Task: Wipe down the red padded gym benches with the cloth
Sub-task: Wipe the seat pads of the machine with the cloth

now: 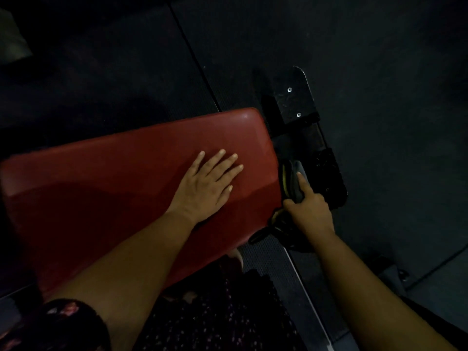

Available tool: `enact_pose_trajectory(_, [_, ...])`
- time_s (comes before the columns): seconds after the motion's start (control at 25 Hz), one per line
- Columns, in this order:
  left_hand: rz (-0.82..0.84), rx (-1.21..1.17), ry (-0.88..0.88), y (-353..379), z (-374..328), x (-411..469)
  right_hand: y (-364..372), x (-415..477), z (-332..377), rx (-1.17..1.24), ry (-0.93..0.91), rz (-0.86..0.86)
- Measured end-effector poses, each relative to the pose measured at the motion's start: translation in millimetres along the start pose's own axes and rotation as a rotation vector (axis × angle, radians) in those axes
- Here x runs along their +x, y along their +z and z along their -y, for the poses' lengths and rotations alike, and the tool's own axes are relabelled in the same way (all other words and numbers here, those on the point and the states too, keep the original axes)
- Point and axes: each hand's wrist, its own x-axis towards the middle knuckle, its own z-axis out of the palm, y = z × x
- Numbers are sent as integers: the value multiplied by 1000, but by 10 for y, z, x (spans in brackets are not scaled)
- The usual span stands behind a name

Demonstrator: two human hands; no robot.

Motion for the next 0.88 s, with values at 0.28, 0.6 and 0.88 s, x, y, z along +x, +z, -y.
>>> enact_pose_trajectory(0.28, [-1, -3, 240, 10, -110, -711, 100, -308, -213, 225, 75, 9])
enact_pose_trajectory(0.6, [31, 66, 189, -79, 215, -1417, 565, -515, -354, 893, 272, 64])
enact_pose_trajectory(0.88, [183, 37, 94, -276, 368, -1819, 1072, -787, -160, 1284, 412, 261])
